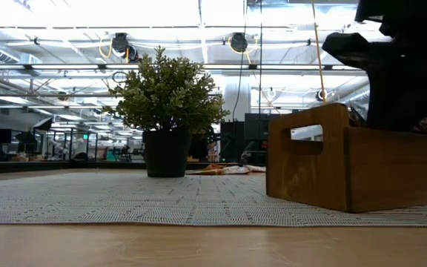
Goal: Pick & Place Tea
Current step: Put the apple tea sachet into the brown organizer
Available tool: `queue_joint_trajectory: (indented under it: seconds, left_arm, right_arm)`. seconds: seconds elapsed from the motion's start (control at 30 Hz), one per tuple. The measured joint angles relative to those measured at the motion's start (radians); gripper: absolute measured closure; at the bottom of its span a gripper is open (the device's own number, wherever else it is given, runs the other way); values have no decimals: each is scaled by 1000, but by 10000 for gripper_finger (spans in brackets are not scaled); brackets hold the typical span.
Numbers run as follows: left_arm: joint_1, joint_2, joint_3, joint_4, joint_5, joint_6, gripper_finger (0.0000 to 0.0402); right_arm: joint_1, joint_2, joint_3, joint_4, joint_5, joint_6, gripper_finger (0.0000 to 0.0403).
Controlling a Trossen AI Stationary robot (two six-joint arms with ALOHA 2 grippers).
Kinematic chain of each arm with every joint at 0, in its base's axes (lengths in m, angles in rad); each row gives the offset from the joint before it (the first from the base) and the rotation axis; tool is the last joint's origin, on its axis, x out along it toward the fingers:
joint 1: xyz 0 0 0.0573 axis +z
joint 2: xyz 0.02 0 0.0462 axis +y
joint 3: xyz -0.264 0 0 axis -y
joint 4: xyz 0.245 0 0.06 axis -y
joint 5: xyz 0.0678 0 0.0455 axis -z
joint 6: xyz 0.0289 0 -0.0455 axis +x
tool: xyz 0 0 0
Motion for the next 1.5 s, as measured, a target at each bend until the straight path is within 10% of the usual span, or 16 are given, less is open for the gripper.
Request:
queue_joint_trajectory:
  seconds: [0.57, 0.83, 1.0, 1.23, 1.5]
  left_arm:
    - [0, 0, 0, 0, 0, 0, 279]
    - [1, 0, 0, 0, 17, -45, 279]
    - [9, -36, -13, -47, 257, -90, 279]
    - [74, -163, -153, -185, 431, -235, 279]
    - [202, -312, -481, 112, 659, -232, 279]
  right_arm:
    - [39, -59, 0, -5, 6, 7, 403]
    - [75, -351, 0, -142, 244, 148, 403]
    - [49, -562, -18, -247, 402, 322, 402]
    - [-277, -766, -158, -259, 284, 365, 347]
    - [-896, -866, -318, -129, 142, 318, 237]
